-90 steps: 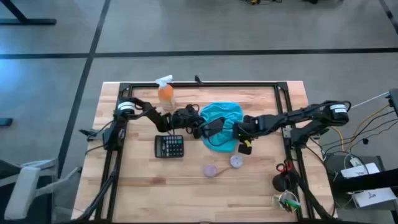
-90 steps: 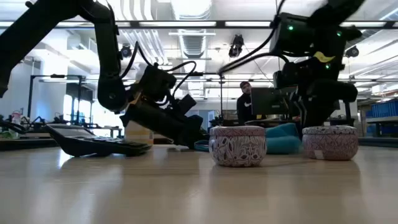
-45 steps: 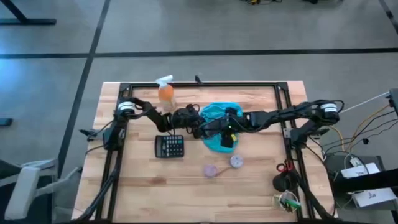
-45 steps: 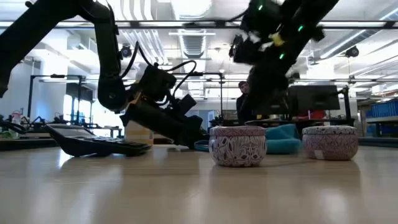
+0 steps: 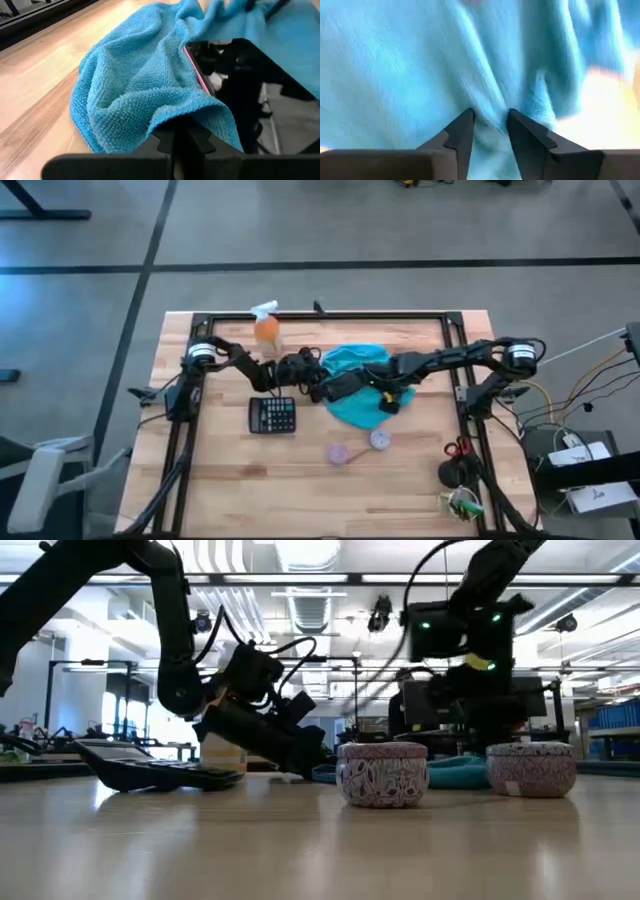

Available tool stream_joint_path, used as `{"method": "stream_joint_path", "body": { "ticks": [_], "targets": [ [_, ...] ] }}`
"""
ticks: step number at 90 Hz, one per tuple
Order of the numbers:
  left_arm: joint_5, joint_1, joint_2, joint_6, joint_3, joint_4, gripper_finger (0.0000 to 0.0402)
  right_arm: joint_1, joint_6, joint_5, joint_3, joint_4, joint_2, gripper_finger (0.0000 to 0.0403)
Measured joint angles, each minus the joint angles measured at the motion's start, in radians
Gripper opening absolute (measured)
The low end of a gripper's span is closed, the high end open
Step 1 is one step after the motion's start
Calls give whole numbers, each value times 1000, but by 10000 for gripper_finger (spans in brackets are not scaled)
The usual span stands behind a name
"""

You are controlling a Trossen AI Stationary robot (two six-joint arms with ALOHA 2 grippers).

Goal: Apply microfiber cloth
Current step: Wipe the pink cellphone using the blue microfiber cloth

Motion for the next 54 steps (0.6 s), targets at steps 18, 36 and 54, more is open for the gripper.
{"method": "stream_joint_path", "body": {
  "ticks": [18, 36, 54],
  "targets": [
    [0, 0, 0, -5, 0, 3, 0, 38, -33, 2, -9, 228, -114, 74],
    [0, 0, 0, -11, 0, 8, 0, 41, -304, -39, -30, 543, -39, 70],
    [0, -2, 0, -20, 1, 7, 0, 97, -455, 9, -31, 706, 109, 93]
  ]
}}
